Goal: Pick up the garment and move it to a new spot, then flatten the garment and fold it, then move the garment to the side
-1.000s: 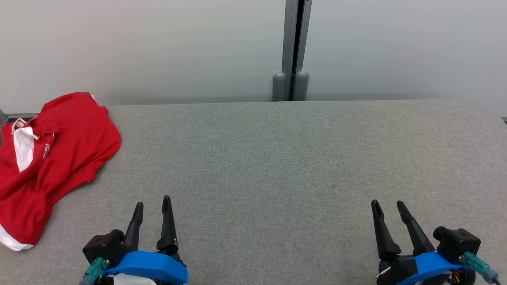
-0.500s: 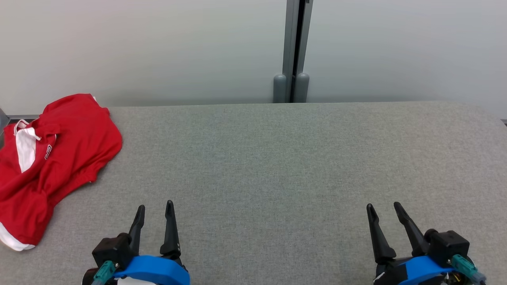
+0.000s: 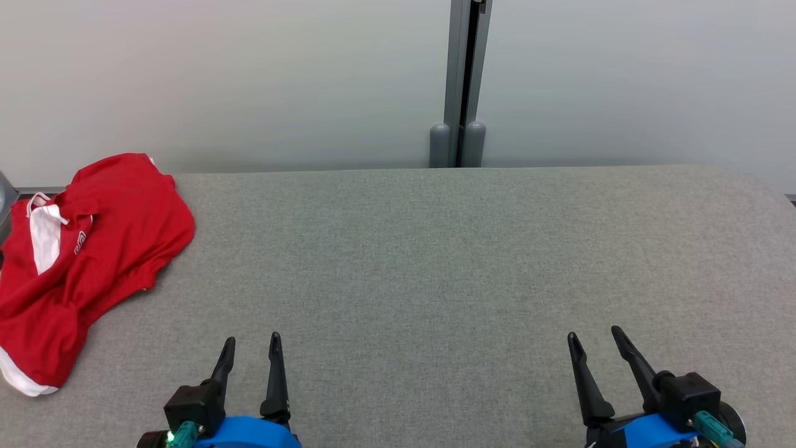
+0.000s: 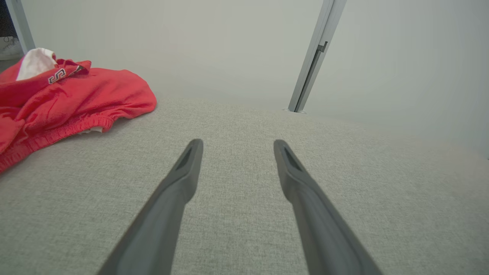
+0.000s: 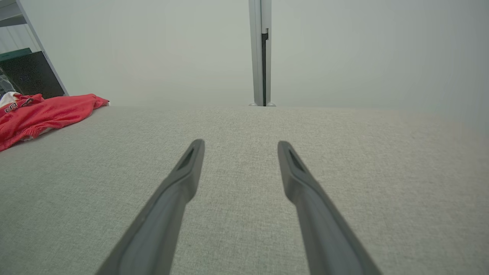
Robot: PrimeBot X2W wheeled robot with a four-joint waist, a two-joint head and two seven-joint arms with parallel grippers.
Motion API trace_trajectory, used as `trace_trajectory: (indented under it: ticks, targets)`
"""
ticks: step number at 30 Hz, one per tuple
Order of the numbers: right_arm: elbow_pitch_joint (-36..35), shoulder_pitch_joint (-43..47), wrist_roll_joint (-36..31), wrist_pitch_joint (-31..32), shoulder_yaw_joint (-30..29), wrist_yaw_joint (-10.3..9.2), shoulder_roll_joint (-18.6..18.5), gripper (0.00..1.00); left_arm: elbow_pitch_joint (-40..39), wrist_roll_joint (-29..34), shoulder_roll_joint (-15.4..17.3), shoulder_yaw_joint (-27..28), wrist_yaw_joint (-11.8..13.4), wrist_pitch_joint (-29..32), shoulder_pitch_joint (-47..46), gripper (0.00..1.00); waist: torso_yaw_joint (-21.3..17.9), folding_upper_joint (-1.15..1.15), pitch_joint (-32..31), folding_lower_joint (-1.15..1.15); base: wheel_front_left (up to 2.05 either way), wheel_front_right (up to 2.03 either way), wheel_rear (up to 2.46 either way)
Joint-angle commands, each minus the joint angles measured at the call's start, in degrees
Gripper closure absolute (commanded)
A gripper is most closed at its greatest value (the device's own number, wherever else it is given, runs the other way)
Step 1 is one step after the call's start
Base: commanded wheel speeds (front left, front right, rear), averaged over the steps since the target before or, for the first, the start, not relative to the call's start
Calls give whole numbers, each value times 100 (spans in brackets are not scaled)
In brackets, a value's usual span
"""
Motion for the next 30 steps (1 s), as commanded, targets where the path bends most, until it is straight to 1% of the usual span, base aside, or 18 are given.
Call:
trace_trajectory:
  ticks: [1,9,30]
  targets:
    - [-3,26,-90,-40,7,13,-47,0,13,102,10,-3,19,-38,6,0,2,0,-4,0,0,0,0]
    - [72,12,-248,-130,-38,14,-50,0,132,257,10,-52,44,-123,-20,0,25,0,-19,0,0,0,0]
    - [229,-70,-6,-126,-47,14,-49,0,289,184,10,-23,40,-119,-72,0,33,0,-36,0,0,0,0]
